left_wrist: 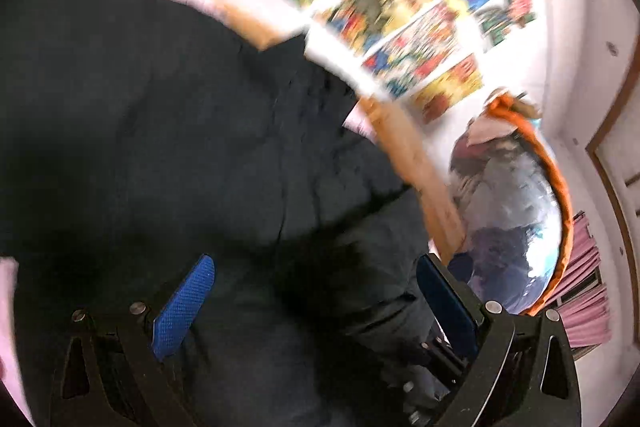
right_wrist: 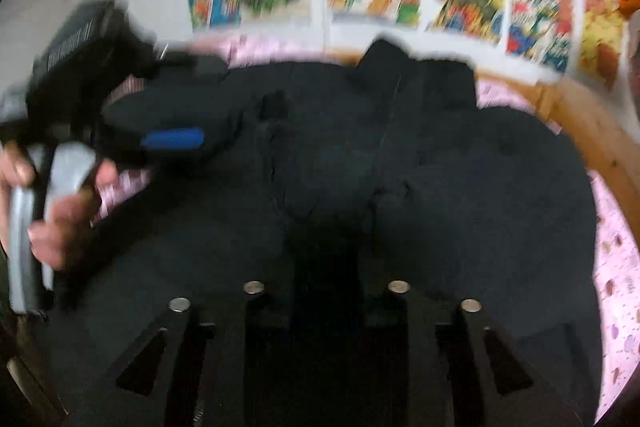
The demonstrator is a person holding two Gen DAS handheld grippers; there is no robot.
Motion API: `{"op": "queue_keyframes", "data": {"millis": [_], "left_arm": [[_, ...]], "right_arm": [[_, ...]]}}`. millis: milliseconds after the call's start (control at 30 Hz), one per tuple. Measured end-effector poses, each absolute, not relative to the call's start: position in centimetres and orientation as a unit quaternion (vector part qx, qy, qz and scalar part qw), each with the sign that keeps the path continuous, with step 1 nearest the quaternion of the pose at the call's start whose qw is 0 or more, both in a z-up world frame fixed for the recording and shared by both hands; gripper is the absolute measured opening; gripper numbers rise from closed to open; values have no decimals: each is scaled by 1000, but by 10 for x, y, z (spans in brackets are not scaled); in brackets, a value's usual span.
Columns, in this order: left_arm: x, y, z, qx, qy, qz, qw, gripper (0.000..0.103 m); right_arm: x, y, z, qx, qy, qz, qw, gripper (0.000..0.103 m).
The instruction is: Fold large clothes
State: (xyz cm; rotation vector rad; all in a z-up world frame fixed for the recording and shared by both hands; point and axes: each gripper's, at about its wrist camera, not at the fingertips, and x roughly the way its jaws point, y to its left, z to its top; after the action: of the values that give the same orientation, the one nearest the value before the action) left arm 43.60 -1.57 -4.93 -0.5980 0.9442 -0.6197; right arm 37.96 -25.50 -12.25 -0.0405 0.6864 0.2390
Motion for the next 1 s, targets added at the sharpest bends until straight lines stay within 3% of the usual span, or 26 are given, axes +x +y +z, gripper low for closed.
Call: {"op": "queue_keyframes", "data": {"millis": [100, 167, 267, 300, 333, 400, 467, 500, 833, 1000], "left_arm": [[446, -28, -82, -286, 497, -282, 769, 101], [448, -36, -93, -265, 520, -269, 766, 101], [447, -51, -95, -224, 530, -265, 774, 96], [446, -56, -95, -213, 533, -264, 775, 84], [446, -61, -94, -201, 539, -260, 776, 61], [446, -71, -96, -172, 553, -246, 777, 30], [445, -77, -92, -147, 549, -237, 788, 20], [443, -80, -87, -137, 538, -236, 797, 9], [424, -58, 29, -101, 324, -197, 920, 5], [431, -21, 50, -70, 272, -116, 953, 5]], "right_arm": [[369, -256, -132, 5, 349, 170, 921, 66], [353, -262, -132, 11, 339, 182, 923, 72], [327, -275, -134, 15, 318, 180, 931, 72], [322, -283, -134, 18, 312, 177, 933, 72], [315, -289, -132, 23, 305, 172, 936, 72], [305, -307, -131, 35, 295, 151, 943, 72], [294, -324, -129, 48, 286, 127, 949, 72], [287, -333, -127, 55, 280, 115, 951, 72], [330, -398, -80, 59, 225, 3, 972, 72], [391, -392, -60, 36, 209, 5, 977, 72]]}}
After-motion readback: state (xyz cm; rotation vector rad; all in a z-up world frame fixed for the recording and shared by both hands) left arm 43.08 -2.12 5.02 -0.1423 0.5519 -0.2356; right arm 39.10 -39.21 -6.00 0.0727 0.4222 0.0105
